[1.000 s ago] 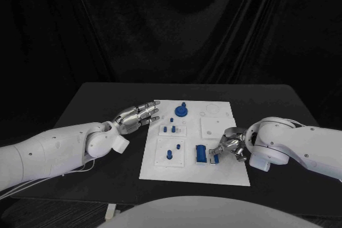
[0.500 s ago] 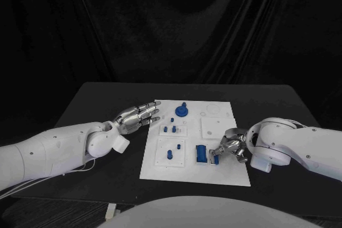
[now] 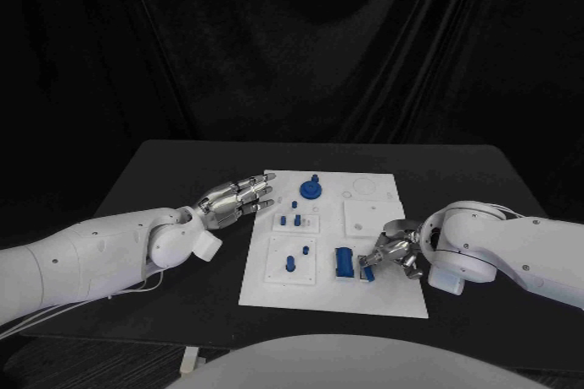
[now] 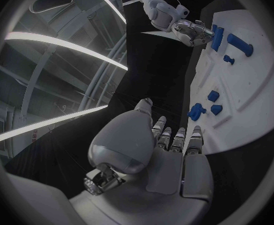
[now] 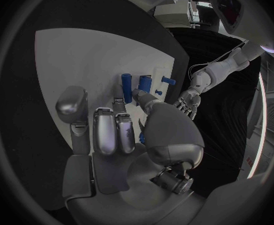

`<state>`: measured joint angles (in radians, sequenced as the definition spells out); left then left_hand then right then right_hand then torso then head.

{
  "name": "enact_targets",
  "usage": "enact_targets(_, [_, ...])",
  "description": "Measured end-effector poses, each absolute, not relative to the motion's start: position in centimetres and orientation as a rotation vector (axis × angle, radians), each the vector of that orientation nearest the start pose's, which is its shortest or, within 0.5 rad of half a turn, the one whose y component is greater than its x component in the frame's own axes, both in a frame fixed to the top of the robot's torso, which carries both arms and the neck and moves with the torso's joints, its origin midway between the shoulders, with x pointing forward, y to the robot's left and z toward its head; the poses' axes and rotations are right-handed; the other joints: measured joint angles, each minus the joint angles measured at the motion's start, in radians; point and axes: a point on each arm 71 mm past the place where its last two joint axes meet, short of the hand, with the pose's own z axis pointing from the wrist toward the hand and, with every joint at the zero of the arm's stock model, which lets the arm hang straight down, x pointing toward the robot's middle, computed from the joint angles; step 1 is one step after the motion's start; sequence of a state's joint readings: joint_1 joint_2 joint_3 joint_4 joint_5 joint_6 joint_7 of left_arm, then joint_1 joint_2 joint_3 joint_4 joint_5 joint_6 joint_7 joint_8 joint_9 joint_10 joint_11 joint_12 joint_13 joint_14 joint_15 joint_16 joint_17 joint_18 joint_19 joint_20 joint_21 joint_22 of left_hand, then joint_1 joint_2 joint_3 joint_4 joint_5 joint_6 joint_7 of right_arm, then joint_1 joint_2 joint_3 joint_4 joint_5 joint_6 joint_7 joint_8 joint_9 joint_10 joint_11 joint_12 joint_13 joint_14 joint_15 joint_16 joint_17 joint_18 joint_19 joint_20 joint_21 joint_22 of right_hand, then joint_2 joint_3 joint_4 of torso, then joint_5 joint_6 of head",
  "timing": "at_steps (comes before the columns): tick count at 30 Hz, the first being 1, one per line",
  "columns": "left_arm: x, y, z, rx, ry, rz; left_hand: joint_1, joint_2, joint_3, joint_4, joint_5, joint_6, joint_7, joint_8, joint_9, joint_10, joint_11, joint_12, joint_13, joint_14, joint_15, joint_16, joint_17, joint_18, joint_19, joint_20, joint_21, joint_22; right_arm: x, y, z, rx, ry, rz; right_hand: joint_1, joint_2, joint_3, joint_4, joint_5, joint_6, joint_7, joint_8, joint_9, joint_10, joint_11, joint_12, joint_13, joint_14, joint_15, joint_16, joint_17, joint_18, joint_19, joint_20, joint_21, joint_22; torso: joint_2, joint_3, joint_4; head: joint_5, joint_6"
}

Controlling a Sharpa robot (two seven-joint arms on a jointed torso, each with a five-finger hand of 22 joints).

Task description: Assemble the parts on the task board

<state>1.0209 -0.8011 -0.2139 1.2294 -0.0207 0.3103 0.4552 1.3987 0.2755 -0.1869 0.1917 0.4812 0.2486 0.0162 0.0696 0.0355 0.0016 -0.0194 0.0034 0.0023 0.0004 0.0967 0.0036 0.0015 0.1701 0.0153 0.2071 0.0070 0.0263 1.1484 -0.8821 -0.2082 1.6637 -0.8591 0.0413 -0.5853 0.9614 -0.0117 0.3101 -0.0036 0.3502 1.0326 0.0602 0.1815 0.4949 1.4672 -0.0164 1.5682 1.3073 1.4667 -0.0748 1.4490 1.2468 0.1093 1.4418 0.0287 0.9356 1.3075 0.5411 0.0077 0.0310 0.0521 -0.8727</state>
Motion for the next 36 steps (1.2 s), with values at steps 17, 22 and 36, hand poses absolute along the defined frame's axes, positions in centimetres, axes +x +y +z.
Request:
enact_targets(17, [44.4, 25.2, -33.0, -1.218, 1.832, -1.788, 0.0, 0.0, 0.0, 0.0, 0.0, 0.004, 0.004, 0.004, 0.001, 0.0, 0.0, 0.0, 0.0, 0.0, 0.0, 0.0, -0.001, 0.0, 0.0, 0.0, 0.0, 0.0, 39.7, -20.6, -29.7, 0.382, 2.591, 0.439, -0.1, 0.016, -0.09, 0.134, -0.072, 0.0, 0.0, -0.001, -0.01, 0.0, 0.0, 0.0, 0.001, 0.0, 0.0, 0.0, -0.004, 0.0, 0.0, 0.0, -0.007, 0.0, 0.0, 0.0, 0.0001, 0.0, 0.0])
enact_targets(22, [44.4, 25.2, -33.0, -1.219, 1.834, -1.787, 0.0, 0.0, 0.0, 0.0, 0.0, 0.004, 0.004, 0.004, 0.001, 0.0, 0.0, 0.0, 0.0, 0.0, 0.0, 0.0, -0.001, 0.0, 0.0, 0.0, 0.0, 0.0, 39.6, -20.9, -29.6, 0.393, 2.584, 0.441, -0.104, 0.02, -0.1, 0.15, -0.072, 0.0, 0.0, -0.001, -0.01, 0.0, 0.0, 0.0, 0.001, 0.0, 0.0, 0.0, -0.004, 0.0, 0.0, 0.0, -0.007, 0.0, 0.0, 0.0, 0.0, 0.002, 0.0])
enact_targets(36, [44.4, 25.3, -33.0, -1.221, 1.836, -1.785, 0.0, 0.0, 0.003, -0.003, 0.0, 0.007, 0.007, 0.004, 0.002, 0.0, 0.0, 0.0, 0.0, 0.0, 0.0, 0.0, -0.001, 0.0, 0.0, 0.0, 0.0, 0.0, 38.4, -22.2, -27.6, 0.383, 2.482, 0.524, 0.102, 0.003, -0.11, 0.023, -0.058, -0.011, -0.023, 0.138, 0.11, -0.001, -0.02, 0.0, 0.0, 0.0, -0.019, 0.015, 0.039, 0.0, 0.007, -0.012, 0.02, 0.0, 0.0, 0.0001, 0.0, 0.004, 0.0])
